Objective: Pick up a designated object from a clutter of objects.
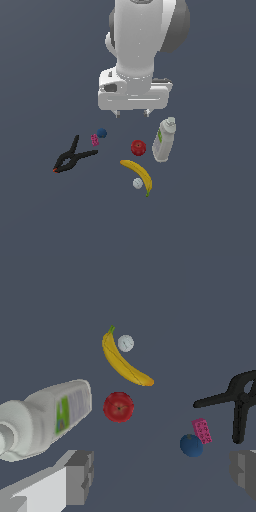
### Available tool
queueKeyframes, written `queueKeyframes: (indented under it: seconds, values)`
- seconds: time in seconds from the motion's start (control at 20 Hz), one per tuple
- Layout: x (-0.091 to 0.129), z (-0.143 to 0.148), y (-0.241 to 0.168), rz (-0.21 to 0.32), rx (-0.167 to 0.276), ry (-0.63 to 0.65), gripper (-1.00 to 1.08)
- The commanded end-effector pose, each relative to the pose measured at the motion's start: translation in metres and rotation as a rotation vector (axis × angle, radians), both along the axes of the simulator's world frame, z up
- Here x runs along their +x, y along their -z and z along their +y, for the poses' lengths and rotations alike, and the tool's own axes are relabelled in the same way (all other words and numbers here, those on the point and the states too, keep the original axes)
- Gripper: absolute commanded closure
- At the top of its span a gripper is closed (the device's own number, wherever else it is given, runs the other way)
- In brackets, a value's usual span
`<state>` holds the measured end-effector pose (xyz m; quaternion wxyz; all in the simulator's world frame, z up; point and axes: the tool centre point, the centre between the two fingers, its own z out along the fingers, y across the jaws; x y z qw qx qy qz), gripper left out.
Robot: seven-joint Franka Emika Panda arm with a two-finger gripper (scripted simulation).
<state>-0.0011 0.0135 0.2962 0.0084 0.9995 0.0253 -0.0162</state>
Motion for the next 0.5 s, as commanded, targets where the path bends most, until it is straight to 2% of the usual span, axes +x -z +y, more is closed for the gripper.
queueKeyframes:
  seconds: [0.0,0.15,0.45]
  values:
    - [0.0,0.0,0.0,0.0,0.0,0.0,-0.92]
    - [0.0,0.006,0.001,0.001,0.001,-0.008,-0.92]
    - [-0.003,0.037,0.004,0.007,0.009,-0.048,-0.92]
